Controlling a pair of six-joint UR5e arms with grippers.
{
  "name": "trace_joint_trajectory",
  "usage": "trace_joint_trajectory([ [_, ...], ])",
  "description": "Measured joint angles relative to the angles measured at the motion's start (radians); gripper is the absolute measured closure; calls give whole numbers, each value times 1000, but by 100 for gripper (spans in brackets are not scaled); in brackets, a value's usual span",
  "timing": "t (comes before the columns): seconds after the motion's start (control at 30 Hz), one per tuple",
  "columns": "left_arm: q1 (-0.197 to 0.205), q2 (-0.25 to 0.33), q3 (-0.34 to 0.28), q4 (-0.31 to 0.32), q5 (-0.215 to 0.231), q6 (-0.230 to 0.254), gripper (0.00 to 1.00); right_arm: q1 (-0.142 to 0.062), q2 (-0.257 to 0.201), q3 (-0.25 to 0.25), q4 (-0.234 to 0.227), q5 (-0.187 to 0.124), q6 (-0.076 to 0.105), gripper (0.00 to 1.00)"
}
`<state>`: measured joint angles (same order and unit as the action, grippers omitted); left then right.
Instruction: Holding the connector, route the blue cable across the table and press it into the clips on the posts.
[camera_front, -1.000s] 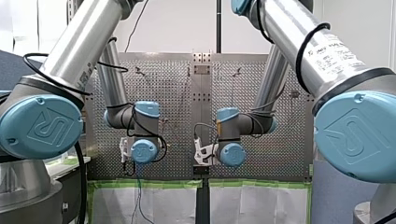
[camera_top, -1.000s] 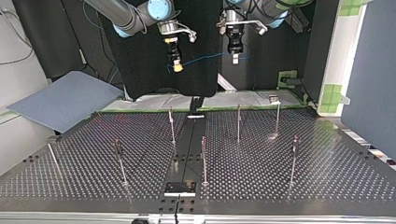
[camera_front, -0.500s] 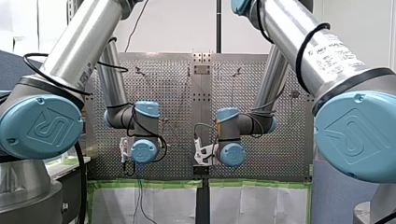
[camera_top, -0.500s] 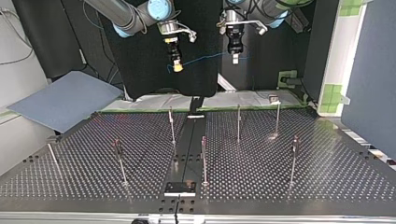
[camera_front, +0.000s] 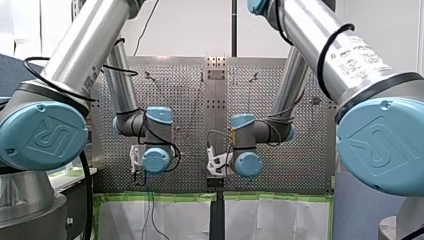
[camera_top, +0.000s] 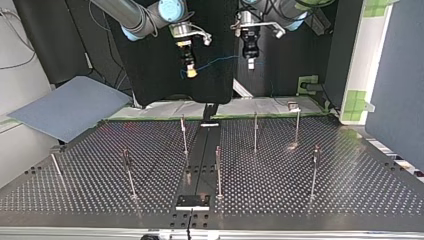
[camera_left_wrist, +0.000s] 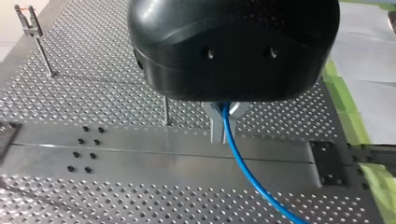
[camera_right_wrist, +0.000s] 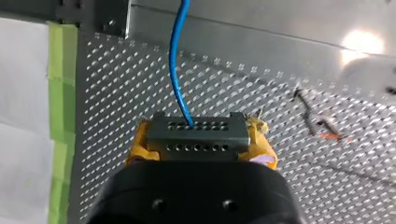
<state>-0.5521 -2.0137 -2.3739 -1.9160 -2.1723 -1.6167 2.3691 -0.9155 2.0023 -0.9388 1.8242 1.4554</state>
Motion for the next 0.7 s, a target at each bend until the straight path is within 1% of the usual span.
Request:
trace_joint_trajectory([
  [0.03, -6, 6, 4, -6, -7, 1, 100, 2, -6, -5, 6, -2, 1, 100],
  [0.07, -16, 16, 9, -15, -16, 2, 100, 5, -15, -14, 15, -4, 7, 100],
  [0.2, -39, 47, 24, -46, -38, -8, 100, 10, -45, -45, 45, -19, 32, 100],
  [0.27, -38, 64, 31, -64, -52, -18, 100, 10, -61, -59, 61, -32, 47, 100],
  [0.37, -31, 89, 45, -88, -75, -21, 100, 11, -84, -69, 84, -54, 62, 100],
  [0.43, -27, 104, 56, -103, -90, -15, 100, 11, -99, -72, 99, -69, 66, 100],
  [0.53, -21, 127, 75, -127, -113, -10, 100, 10, -125, -85, 125, -94, 79, 100],
  [0.7, -16, 170, 114, -170, -156, -4, 100, 9, -168, -123, 168, -130, 93, 100],
])
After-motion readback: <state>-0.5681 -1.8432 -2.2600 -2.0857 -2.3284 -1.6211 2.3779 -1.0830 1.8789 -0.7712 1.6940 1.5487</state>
